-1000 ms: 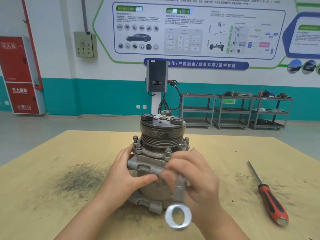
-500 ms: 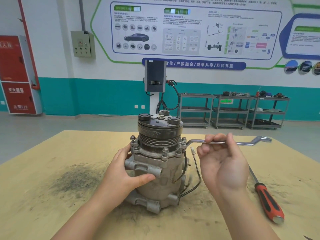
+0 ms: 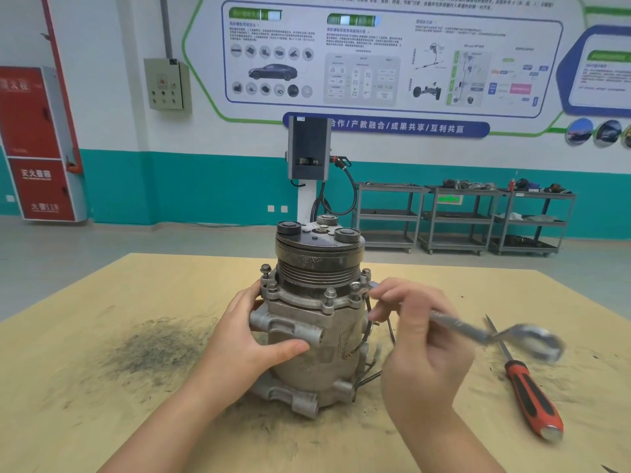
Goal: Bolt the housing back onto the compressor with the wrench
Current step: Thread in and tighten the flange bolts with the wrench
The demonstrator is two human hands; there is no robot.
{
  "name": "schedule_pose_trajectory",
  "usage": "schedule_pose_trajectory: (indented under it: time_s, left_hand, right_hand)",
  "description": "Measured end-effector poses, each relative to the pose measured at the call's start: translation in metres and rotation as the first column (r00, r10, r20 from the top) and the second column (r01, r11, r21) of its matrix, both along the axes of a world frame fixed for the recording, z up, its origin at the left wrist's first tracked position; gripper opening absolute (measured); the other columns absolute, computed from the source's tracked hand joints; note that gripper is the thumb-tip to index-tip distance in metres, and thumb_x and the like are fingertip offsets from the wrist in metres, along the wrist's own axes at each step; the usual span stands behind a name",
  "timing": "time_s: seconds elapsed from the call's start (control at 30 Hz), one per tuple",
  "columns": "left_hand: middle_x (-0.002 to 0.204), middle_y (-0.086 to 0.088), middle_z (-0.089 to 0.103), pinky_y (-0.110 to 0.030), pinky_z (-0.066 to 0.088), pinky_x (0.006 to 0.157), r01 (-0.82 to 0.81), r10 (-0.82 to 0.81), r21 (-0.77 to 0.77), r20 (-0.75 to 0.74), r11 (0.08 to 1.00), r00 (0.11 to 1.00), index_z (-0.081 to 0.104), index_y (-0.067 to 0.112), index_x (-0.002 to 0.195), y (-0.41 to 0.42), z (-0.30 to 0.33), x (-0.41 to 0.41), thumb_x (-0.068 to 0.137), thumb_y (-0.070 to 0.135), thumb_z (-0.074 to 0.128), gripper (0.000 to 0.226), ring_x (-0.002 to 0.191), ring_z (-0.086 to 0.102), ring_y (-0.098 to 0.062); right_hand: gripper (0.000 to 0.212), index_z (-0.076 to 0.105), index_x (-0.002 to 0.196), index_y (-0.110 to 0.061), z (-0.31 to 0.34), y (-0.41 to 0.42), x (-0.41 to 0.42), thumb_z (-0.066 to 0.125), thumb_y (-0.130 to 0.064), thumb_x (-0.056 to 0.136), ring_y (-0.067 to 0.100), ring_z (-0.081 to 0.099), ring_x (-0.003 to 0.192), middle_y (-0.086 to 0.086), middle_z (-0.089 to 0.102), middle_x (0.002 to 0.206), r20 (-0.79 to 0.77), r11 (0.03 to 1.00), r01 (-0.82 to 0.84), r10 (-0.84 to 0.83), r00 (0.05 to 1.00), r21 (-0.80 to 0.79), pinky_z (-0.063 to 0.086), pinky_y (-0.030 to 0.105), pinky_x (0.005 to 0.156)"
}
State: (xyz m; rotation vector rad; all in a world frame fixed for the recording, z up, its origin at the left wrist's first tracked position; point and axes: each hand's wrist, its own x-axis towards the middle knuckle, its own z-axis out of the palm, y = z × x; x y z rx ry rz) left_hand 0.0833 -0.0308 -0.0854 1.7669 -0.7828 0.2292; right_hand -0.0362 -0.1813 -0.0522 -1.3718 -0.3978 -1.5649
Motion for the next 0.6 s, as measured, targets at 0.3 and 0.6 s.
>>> schedule_pose_trajectory:
  time_s: [0.3, 0.6]
  left_hand:
    - [0.118, 0.048, 0.049, -0.014, 0.041, 0.085, -0.002, 0.002, -0.015, 0.007, 1.0, 1.0, 0.043, 0.057, 0.125, -0.001, -0.001, 0.001, 0.04, 0.074, 0.078, 0.093, 0.113, 0.046, 0.022]
    - [0.118, 0.053, 0.045, -0.011, 0.04, 0.08, 0.0, 0.0, -0.007, 0.0, 1.0, 1.0, 0.04, 0.064, 0.119, 0.0, 0.001, -0.001, 0.042, 0.072, 0.077, 0.085, 0.112, 0.041, 0.028]
  right_hand:
    - [0.028, 0.066, 0.094, -0.015, -0.001, 0.01, -0.002, 0.046, -0.034, 0.102, 0.013, 0.063, 0.085, -0.003, 0.065, 0.094, -0.068, 0.936, 0.151, -0.182, 0.981, -0.319, 0.049, 0.023, 0.08]
    - [0.054, 0.069, 0.065, -0.015, 0.025, -0.024, -0.006, 0.034, -0.03, 0.103, 0.017, 0.053, 0.053, 0.008, 0.064, 0.069, 0.029, 0.695, -0.384, 0.464, 0.885, 0.607, 0.048, 0.025, 0.053]
